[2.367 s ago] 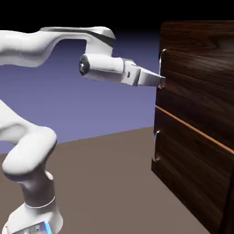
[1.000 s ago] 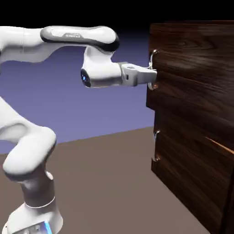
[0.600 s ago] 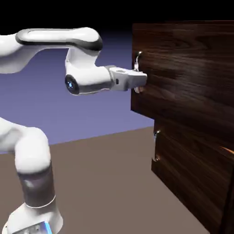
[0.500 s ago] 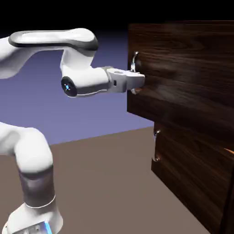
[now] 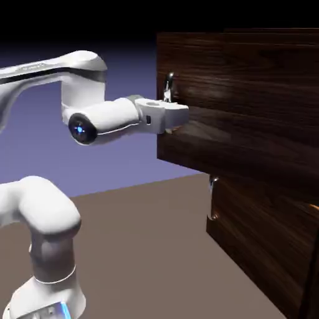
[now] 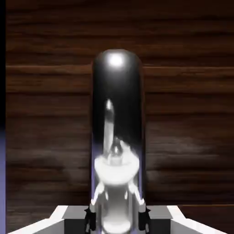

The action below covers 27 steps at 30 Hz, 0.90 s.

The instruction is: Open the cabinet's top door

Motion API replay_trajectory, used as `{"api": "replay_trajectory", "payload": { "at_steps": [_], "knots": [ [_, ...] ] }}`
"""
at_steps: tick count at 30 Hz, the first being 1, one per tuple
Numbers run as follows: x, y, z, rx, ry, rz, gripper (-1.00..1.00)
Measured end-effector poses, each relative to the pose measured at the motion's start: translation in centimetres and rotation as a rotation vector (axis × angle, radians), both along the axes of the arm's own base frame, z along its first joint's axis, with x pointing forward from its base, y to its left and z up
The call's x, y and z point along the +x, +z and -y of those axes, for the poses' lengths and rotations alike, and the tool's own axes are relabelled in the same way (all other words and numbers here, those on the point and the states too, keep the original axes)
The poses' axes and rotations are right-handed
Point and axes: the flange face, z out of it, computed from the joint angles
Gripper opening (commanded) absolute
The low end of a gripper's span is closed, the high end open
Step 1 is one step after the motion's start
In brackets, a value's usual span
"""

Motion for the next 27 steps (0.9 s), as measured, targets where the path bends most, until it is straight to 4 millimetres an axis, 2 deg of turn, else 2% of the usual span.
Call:
{"api": "replay_trajectory", "payload": {
  "at_steps": [7, 14, 20, 27],
  "knots": [
    [-2.6, 0.0, 3.4, 0.0, 0.099, -0.001, -1.0],
    [-5.4, 0.0, 7.9, 0.003, 0.224, -0.001, -1.0],
    [-7.8, 0.0, 13.1, 0.001, 0.354, -0.001, -1.0],
    [-9.8, 0.0, 20.6, 0.001, 0.534, -0.001, -1.0]
  ]
}}
